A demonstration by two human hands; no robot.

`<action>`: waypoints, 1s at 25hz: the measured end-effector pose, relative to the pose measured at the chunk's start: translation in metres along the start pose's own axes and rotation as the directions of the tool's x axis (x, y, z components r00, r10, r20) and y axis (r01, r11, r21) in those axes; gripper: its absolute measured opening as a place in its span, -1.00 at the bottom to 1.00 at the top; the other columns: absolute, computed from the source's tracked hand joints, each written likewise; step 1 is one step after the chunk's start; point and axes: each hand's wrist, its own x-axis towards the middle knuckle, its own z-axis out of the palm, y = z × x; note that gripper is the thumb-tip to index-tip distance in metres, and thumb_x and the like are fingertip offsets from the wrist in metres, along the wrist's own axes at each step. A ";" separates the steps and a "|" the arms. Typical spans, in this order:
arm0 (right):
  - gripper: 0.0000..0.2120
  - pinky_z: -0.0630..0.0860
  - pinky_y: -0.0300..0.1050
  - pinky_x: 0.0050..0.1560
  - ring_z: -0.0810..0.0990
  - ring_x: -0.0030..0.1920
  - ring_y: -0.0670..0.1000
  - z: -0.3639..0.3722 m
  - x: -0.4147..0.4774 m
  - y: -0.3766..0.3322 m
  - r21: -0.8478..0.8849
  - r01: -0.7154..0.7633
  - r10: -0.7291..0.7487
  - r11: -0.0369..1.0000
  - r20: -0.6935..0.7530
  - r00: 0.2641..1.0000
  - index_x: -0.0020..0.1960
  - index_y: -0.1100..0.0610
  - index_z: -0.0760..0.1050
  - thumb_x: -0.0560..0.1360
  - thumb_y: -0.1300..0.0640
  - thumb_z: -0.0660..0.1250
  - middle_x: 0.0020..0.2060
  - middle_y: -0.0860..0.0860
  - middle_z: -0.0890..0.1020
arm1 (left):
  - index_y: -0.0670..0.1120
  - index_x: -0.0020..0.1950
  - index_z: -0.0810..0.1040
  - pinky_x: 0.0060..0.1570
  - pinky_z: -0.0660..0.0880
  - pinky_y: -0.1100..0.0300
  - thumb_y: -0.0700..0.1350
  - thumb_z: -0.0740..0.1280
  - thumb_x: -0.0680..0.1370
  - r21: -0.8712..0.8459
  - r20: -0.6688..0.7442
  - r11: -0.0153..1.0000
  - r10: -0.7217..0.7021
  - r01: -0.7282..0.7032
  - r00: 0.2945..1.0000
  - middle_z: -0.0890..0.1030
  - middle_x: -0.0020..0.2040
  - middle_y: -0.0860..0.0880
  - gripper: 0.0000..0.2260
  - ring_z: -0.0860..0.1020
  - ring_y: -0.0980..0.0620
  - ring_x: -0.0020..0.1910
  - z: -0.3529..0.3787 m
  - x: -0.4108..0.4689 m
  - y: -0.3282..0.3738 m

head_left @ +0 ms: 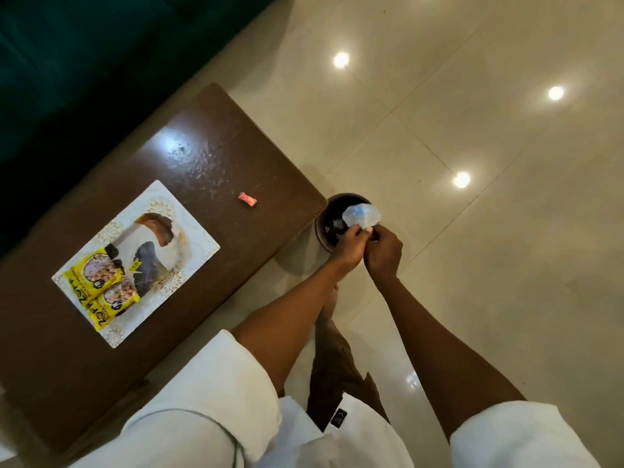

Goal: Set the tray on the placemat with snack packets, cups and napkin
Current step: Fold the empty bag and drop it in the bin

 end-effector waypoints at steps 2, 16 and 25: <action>-0.79 0.37 -0.30 -0.25 0.71 -0.07 0.08 0.008 0.026 0.006 0.038 0.015 -0.014 0.999 -0.024 1.000 0.11 0.16 0.71 0.56 0.24 0.34 -0.07 0.09 0.77 | -0.25 0.46 0.48 0.43 0.45 0.01 -0.11 0.14 0.75 -0.005 0.009 1.000 0.015 -0.015 1.000 0.59 0.36 -0.25 -0.65 0.55 -0.15 0.38 -0.001 0.025 -0.001; -0.78 0.61 0.03 0.18 0.70 0.13 0.25 0.097 0.116 0.130 -0.325 0.012 0.063 0.946 0.219 0.974 0.13 0.18 0.72 0.56 0.10 0.43 0.05 0.20 0.76 | -0.18 0.38 0.56 0.29 0.50 0.04 -0.12 0.27 0.69 0.182 -0.060 0.967 -0.171 0.179 0.983 0.64 0.28 -0.20 -0.70 0.59 -0.17 0.29 -0.033 0.140 -0.135; -0.81 0.64 0.24 0.16 0.72 0.02 0.31 0.106 0.056 0.109 -0.295 -0.032 0.130 0.955 0.320 0.939 0.03 0.35 0.70 0.57 0.30 0.32 -0.03 0.29 0.74 | -0.24 0.17 0.62 0.28 0.55 -0.06 -0.19 0.31 0.66 -0.151 -0.218 0.954 -0.288 0.259 0.933 0.67 0.18 -0.31 -0.82 0.63 -0.24 0.20 -0.087 0.044 -0.213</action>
